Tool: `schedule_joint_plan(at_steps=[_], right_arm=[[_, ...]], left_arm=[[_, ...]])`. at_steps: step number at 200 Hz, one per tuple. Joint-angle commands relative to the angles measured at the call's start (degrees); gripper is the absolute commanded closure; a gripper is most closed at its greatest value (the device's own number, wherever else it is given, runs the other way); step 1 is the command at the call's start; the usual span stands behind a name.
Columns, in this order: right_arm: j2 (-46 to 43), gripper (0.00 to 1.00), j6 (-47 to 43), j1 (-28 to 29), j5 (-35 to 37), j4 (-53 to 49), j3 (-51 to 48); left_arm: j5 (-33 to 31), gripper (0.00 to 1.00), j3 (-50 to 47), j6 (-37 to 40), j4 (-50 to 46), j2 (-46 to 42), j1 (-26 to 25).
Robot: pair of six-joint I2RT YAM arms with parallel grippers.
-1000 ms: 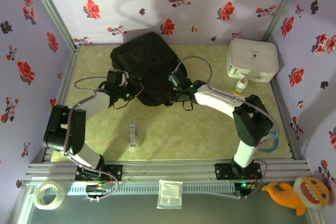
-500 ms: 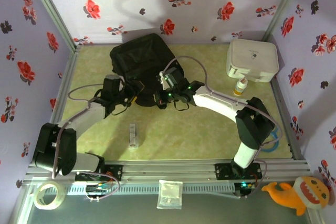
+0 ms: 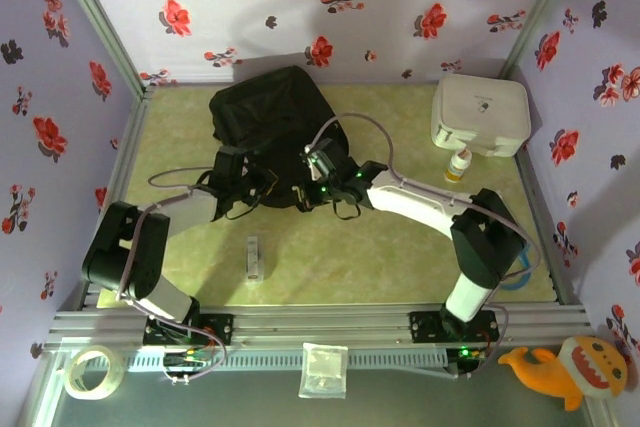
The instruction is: Pack the student bag
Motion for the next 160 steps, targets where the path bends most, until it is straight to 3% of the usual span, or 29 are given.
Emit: schedule_joint_plan(at_steps=[1,33,85,142,160], right_arm=[[-3.6,1.00,4.2,0.3,15.7,-7.5,-1.7],[-3.3,1.00,9.9,-0.4,26.3,-12.4,-1.8],[-1.3,1.00,14.9,-3.1,30.2,-15.6,-0.7],[-0.8,1.00,12.3,-8.4,30.3,-14.3,-0.2],[-1.6,1.00,8.5,-8.7,24.5,-10.9,-0.5]], left_arm=[[-5.2,1.00,1.5,3.2,-2.2,1.1,0.2],[-5.3,1.00,1.4,4.1,-2.8,1.2,0.6],[-5.2,1.00,1.4,5.6,-4.1,0.1,1.1],[-4.6,1.00,2.7,8.6,-6.8,-1.9,1.3],[-3.3,1.00,3.1,9.1,-6.7,-1.9,1.2]])
